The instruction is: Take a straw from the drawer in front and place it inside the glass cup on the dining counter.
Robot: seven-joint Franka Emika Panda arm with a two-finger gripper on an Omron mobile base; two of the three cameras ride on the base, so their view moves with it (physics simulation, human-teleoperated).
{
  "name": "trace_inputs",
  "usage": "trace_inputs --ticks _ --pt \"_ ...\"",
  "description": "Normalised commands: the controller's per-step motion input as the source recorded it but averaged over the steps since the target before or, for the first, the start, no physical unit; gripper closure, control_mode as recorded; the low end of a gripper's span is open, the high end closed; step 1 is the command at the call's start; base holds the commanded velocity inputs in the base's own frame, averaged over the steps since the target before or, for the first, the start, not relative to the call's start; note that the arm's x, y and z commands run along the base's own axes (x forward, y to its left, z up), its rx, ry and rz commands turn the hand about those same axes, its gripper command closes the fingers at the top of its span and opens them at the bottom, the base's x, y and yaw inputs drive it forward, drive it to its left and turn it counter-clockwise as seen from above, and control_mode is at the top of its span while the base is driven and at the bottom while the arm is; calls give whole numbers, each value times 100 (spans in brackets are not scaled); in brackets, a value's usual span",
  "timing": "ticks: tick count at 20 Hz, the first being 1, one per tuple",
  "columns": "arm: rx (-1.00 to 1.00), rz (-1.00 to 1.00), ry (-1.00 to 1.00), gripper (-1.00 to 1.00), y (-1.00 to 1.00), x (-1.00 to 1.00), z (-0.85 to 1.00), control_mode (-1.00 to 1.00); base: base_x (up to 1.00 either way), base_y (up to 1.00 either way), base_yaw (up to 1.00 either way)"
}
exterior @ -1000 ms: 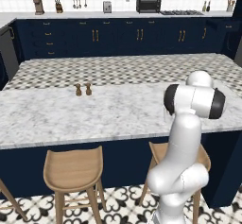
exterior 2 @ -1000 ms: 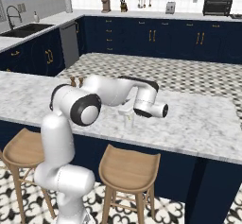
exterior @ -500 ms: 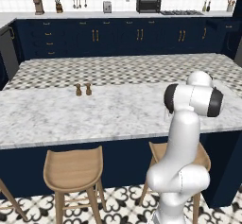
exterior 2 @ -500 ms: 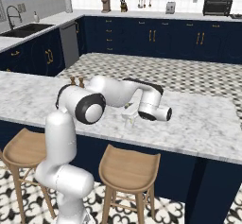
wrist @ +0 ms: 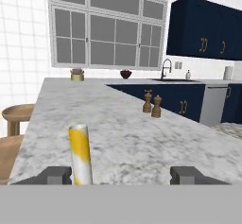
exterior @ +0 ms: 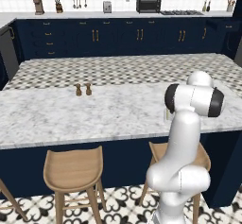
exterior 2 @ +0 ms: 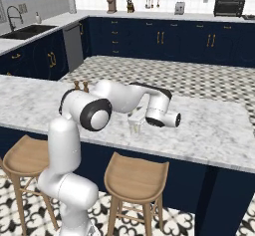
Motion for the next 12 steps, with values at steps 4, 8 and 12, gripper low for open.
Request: trace_inputs --ticks 4,8,12 --pt "0 0 0 -100 0 0 34 -100 0 0 0" --pt "0 -2 0 -100 -1 -23 98 -100 0 0 0" --pt "-10 -1 0 -100 8 -43 100 -100 0 0 0"
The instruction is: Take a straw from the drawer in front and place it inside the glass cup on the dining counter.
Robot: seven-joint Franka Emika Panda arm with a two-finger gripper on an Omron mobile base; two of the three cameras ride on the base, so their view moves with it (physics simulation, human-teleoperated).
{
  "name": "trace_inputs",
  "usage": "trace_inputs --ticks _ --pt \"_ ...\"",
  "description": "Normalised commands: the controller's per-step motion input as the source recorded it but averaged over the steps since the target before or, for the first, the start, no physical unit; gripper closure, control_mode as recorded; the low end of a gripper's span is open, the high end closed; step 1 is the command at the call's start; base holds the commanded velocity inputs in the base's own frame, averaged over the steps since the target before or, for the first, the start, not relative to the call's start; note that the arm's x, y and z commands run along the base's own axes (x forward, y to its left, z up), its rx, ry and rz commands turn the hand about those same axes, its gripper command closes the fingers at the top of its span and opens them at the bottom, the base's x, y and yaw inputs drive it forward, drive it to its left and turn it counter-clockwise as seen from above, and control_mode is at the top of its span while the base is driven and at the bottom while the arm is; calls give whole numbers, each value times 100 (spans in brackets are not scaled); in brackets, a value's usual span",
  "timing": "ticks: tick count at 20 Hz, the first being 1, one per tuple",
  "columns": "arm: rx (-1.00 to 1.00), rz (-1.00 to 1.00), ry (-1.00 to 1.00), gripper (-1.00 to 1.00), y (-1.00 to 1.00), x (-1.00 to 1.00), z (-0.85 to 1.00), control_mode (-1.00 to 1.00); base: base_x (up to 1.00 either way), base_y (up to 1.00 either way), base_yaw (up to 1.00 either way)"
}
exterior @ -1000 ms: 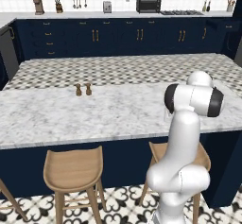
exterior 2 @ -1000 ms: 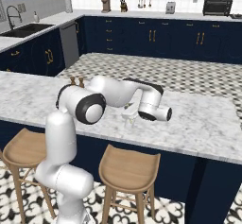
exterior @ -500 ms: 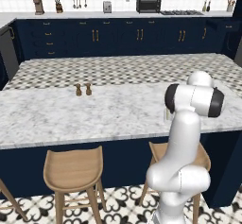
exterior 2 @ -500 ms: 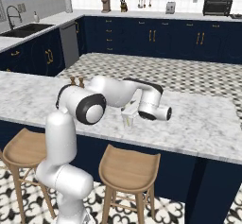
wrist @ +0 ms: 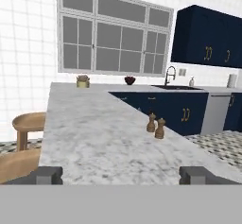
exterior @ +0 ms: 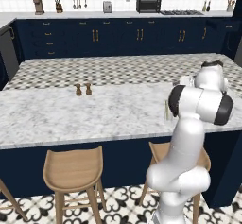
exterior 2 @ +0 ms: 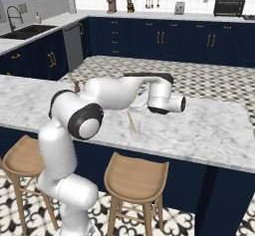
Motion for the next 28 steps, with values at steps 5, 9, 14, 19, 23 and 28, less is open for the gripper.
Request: trace_inputs --ticks 5,9,14,19,23,28 --pt "-33 0 0 -100 55 -66 73 -100 0 0 0" --pt "-49 0 7 -100 92 -66 17 -100 0 0 0" --pt "-56 0 17 -100 100 -56 0 -100 0 0 0" --pt "-49 0 18 -100 98 -54 -1 -100 0 0 0" --pt "-39 0 17 -100 93 -44 -4 -100 0 0 0" --pt "-24 0 11 -100 77 -39 -9 -100 0 0 0"
